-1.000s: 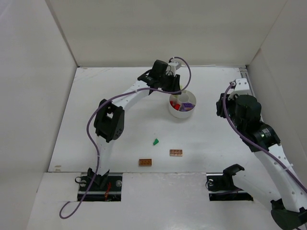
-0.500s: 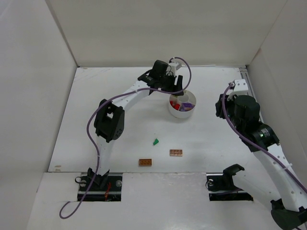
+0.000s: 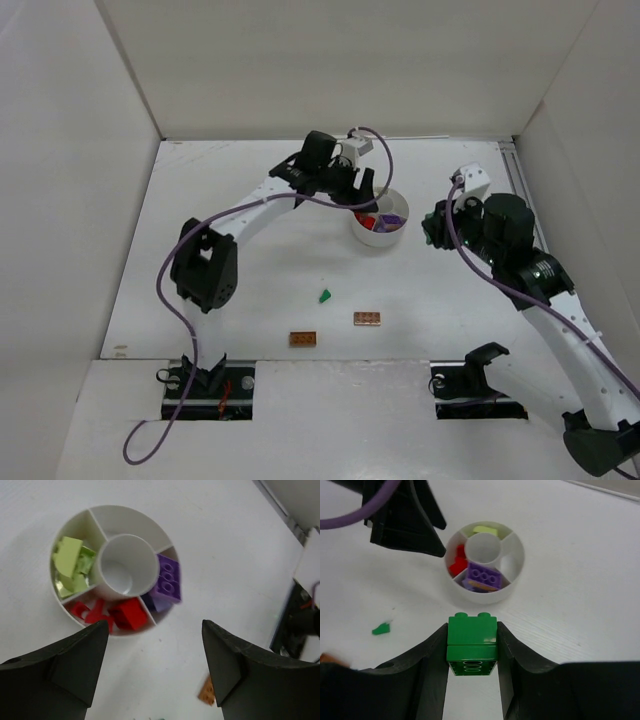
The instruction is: Sort the legos into containers by color
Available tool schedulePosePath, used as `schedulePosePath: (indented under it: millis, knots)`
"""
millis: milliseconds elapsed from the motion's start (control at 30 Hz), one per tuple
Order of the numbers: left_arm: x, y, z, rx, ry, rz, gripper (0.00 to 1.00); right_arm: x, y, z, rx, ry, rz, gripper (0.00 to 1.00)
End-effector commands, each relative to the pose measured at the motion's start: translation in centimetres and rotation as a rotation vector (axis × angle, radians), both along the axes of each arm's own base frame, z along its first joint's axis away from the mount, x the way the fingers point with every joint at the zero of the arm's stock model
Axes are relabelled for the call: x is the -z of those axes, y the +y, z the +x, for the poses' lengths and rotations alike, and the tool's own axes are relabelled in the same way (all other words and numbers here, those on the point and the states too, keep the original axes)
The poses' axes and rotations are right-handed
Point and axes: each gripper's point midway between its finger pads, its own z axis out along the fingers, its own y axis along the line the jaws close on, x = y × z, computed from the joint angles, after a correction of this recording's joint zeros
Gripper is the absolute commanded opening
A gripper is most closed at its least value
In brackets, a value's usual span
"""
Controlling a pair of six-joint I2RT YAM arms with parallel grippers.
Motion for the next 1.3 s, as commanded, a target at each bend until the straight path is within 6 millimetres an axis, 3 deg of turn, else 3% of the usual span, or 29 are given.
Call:
schedulePosePath:
  millis: [0,33,100,133,167,267,367,467,600,767,933,1067,1267]
  knots:
    - [-9.8,0.9,-4.4,0.199,-0.238,-0.184,0.72,-0.5,4.7,-0.7,-0.310,-0.035,0.040,0.03]
    - [-10.3,1.9,-6.6,0.235,-0.257,-0.202,0.74,-0.4,5.5,-0.6,-0.363,-0.037,0.038,0.03]
    - [-12.3,2.2,-9.0,0.313,-0.360,-0.270,0.81,-0.8,7.3,-1.8,-0.497,-0.052,0.067,0.05]
    - [-10.7,2.7,-10.3,0.337,-0.351,-0.274,0.82,-1.0,7.8,-2.0,-0.539,-0.075,0.068,0.06]
    - [-12.8,3.2,-13.0,0.399,-0.402,-0.327,0.83,-1.3,8.2,-2.3,-0.576,-0.093,0.074,0.06]
    - [-13.7,4.0,-16.8,0.477,-0.479,-0.394,0.83,-2.2,9.4,-3.6,-0.688,-0.146,0.096,0.13]
    - [-13.6,4.9,-18.8,0.476,-0.483,-0.427,0.85,-3.0,9.7,-3.6,-0.699,-0.164,0.139,0.13]
    - [-12.7,5.2,-19.7,0.445,-0.431,-0.450,0.86,-3.9,9.8,-3.3,-0.680,-0.179,0.176,0.10]
    - [-12.2,5.3,-19.0,0.353,-0.386,-0.463,0.87,-5.3,10.7,-3.0,-0.613,-0.116,0.389,0.05]
    - [-12.4,4.3,-17.7,0.267,-0.257,-0.531,0.75,-5.6,11.1,-2.9,-0.575,-0.083,0.543,0.03]
    - [-14.1,3.2,-18.1,0.312,-0.254,-0.637,0.74,-6.1,11.0,-4.2,-0.586,-0.100,0.674,0.02]
    - [-13.7,2.8,-18.4,0.364,-0.242,-0.654,0.74,-7.9,10.6,-4.5,-0.567,-0.147,0.777,0.02]
    - [-14.4,2.6,-18.4,0.384,-0.262,-0.678,0.74,-8.6,11.3,-4.6,-0.578,-0.153,0.827,0.02]
